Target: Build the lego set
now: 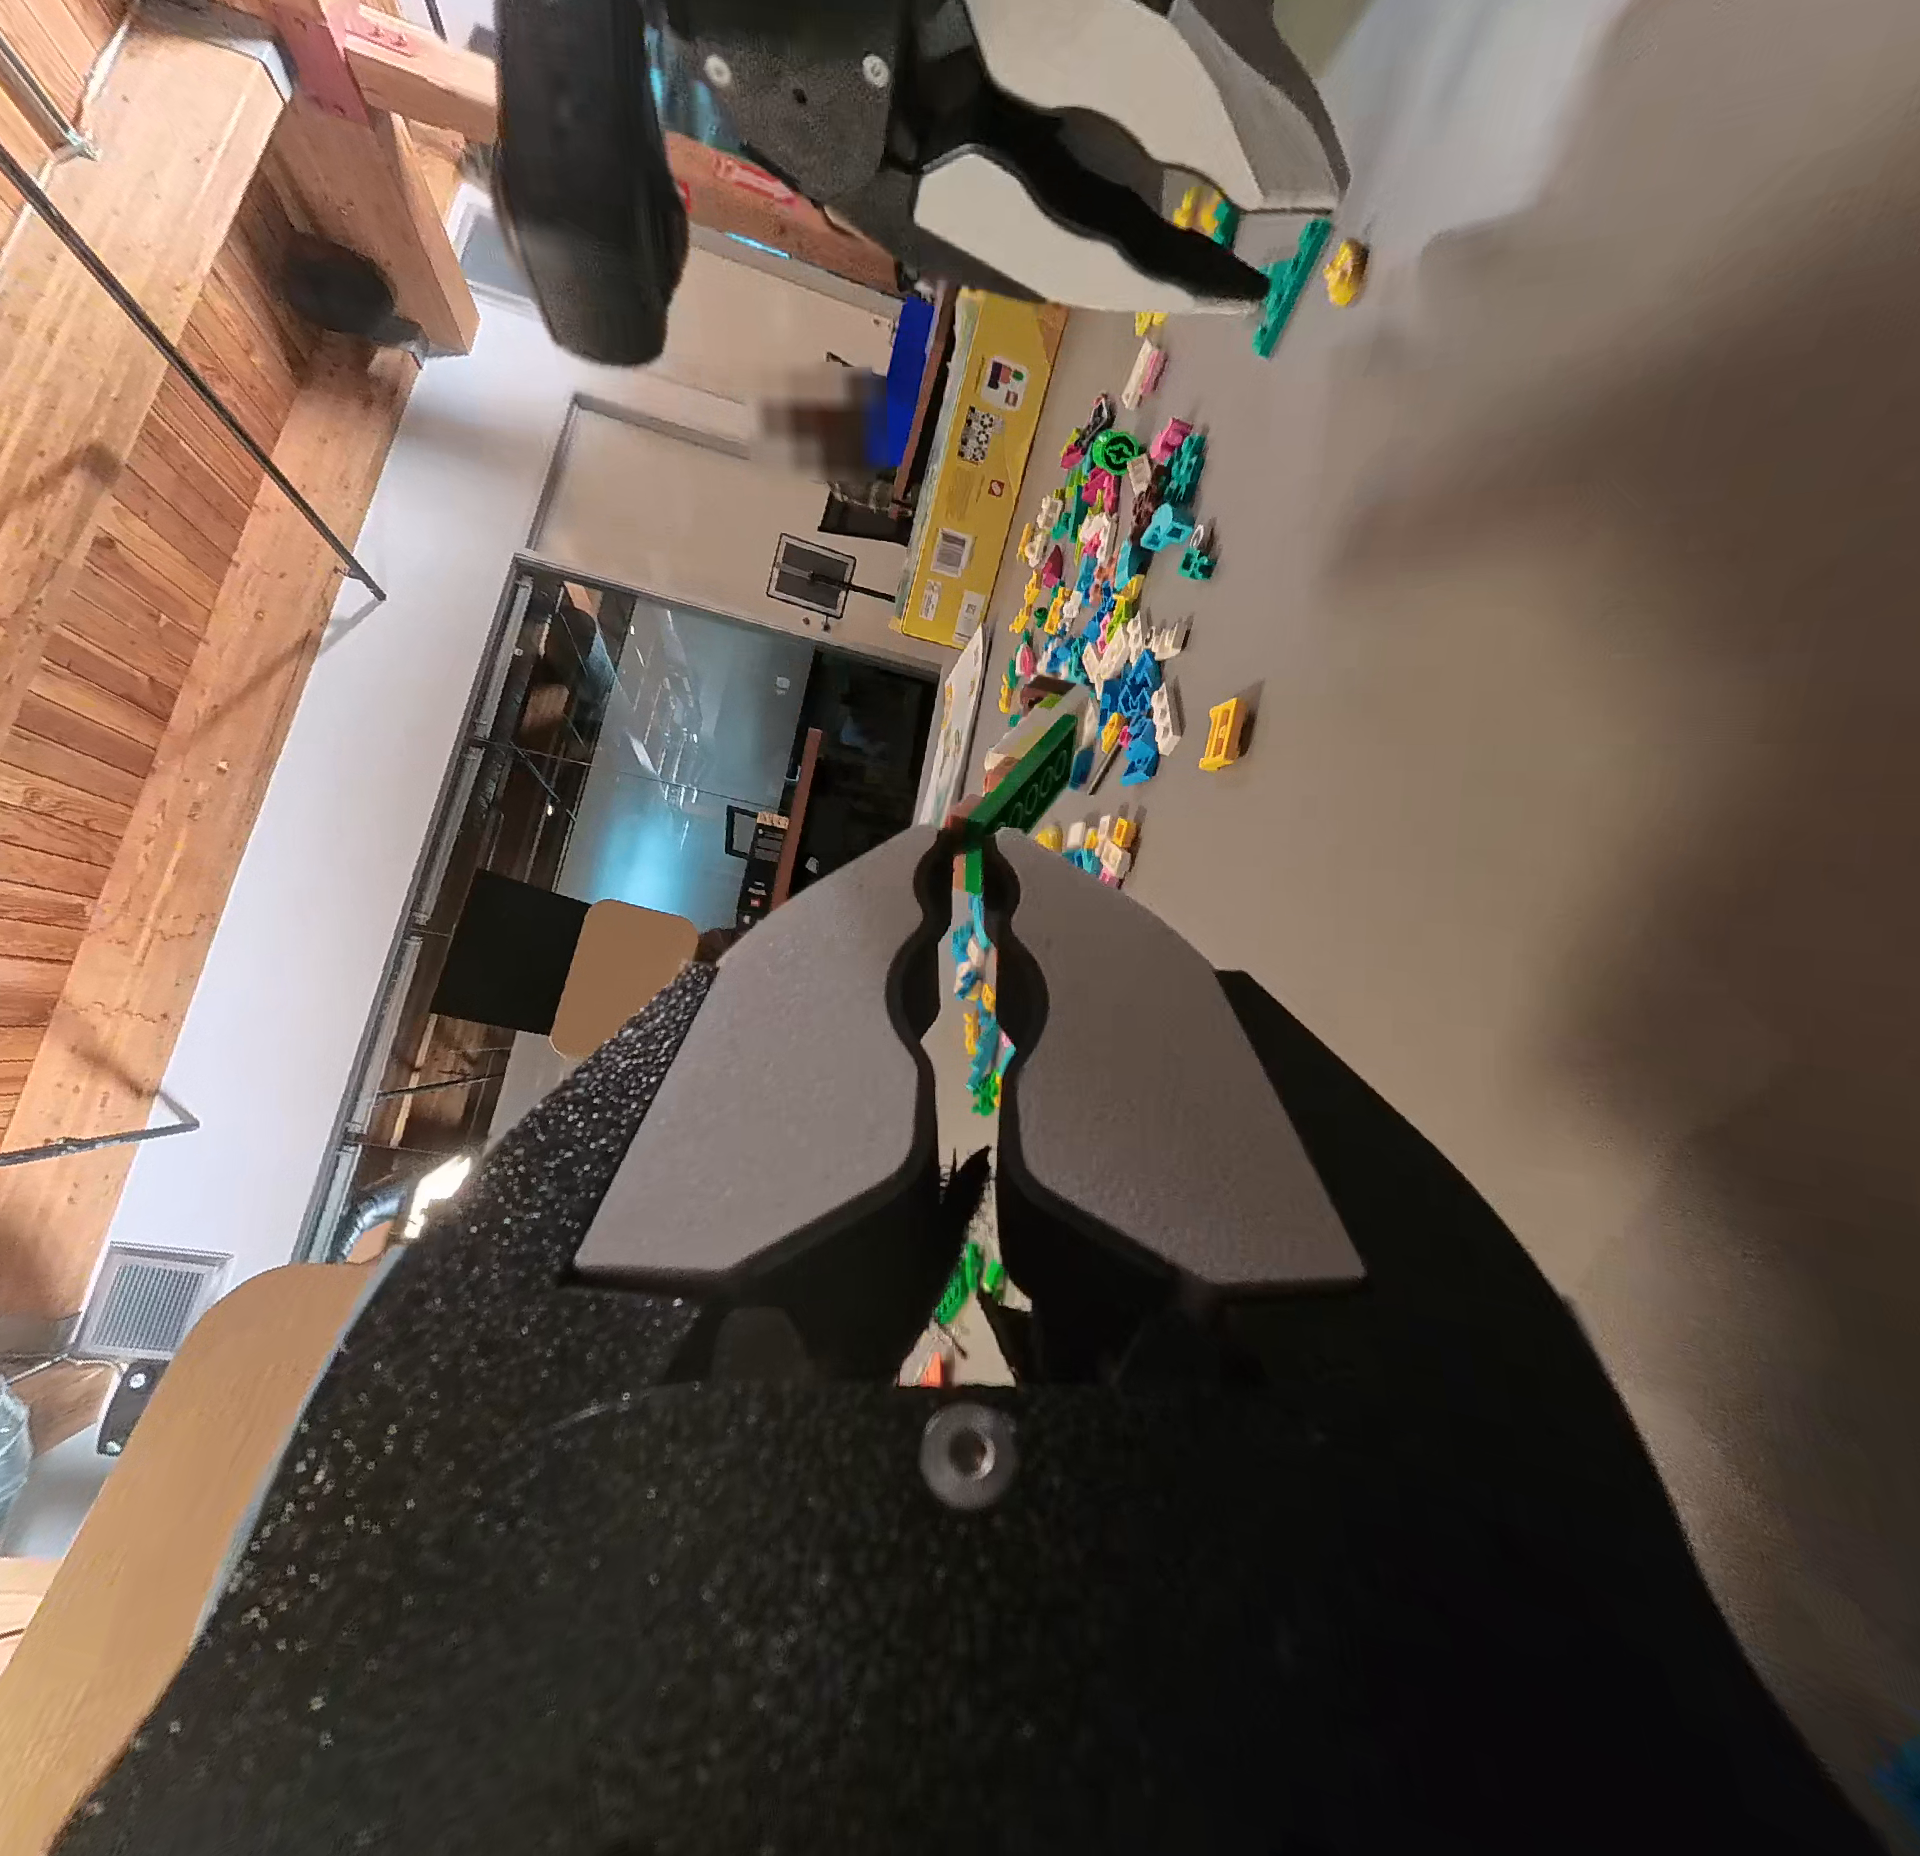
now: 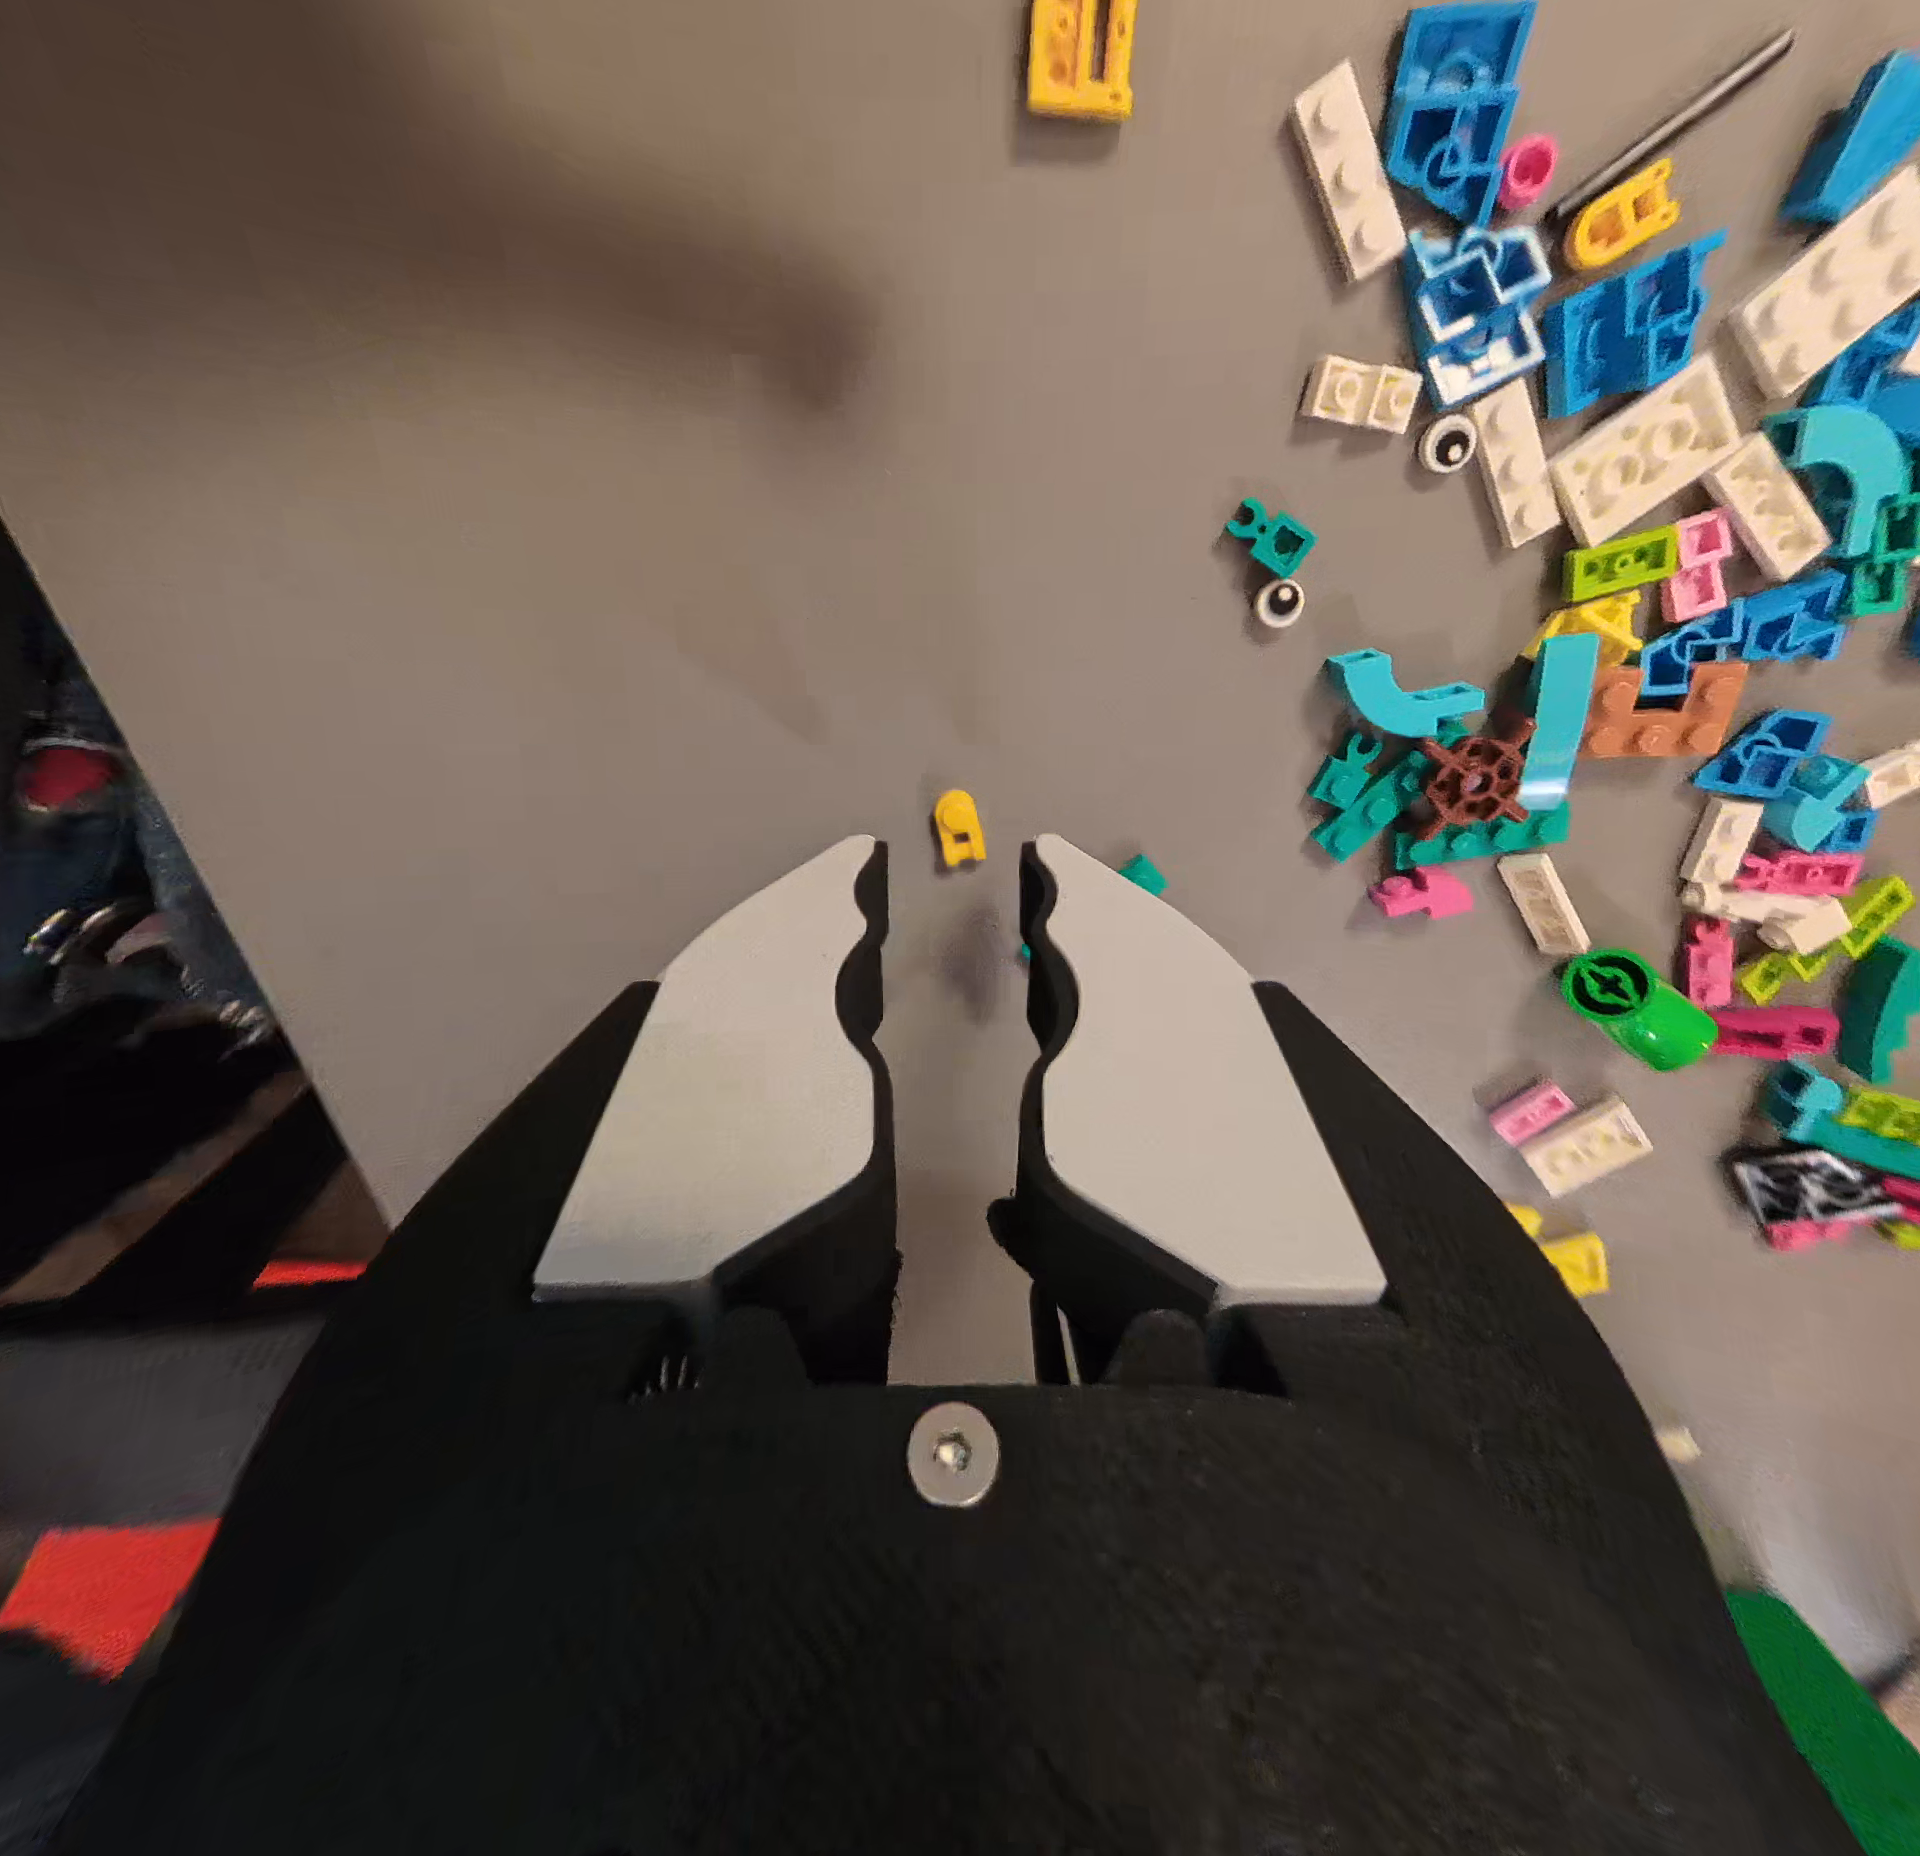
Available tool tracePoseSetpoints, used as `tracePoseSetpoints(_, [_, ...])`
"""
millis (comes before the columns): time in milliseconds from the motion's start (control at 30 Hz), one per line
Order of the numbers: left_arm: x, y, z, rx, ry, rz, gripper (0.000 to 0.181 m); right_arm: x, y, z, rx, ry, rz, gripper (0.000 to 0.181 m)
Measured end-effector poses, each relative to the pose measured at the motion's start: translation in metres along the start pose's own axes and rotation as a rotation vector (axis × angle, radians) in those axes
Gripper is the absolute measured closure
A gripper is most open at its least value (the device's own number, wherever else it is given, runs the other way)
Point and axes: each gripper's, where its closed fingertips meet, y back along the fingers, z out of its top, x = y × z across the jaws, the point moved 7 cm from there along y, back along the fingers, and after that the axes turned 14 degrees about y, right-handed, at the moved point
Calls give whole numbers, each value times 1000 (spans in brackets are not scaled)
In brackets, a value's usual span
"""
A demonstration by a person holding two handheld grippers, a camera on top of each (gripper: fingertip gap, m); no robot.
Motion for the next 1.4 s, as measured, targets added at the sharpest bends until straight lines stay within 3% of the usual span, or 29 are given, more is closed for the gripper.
tracePoseSetpoints(167, [-5,1,5,-39,-38,-21,176,8,-7,-10,-71,90,-100,162])
tracePoseSetpoints(300, [-9,0,5,-34,-70,-40,176,8,-7,-13,-75,21,-31,167])
tracePoseSetpoints(467, [-11,0,5,-38,-77,-53,176,5,-10,-13,-38,92,-78,166])
tracePoseSetpoints(833, [-12,0,5,-40,-84,-60,176,2,-14,-4,-38,164,-10,175])
tracePoseSetpoints(1100, [-12,-1,4,-29,-88,-60,176,-11,12,33,-120,243,-102,175])
tracePoseSetpoints(1400, [-12,-1,3,-23,-91,-65,176,1,-10,65,-110,453,-69,175])
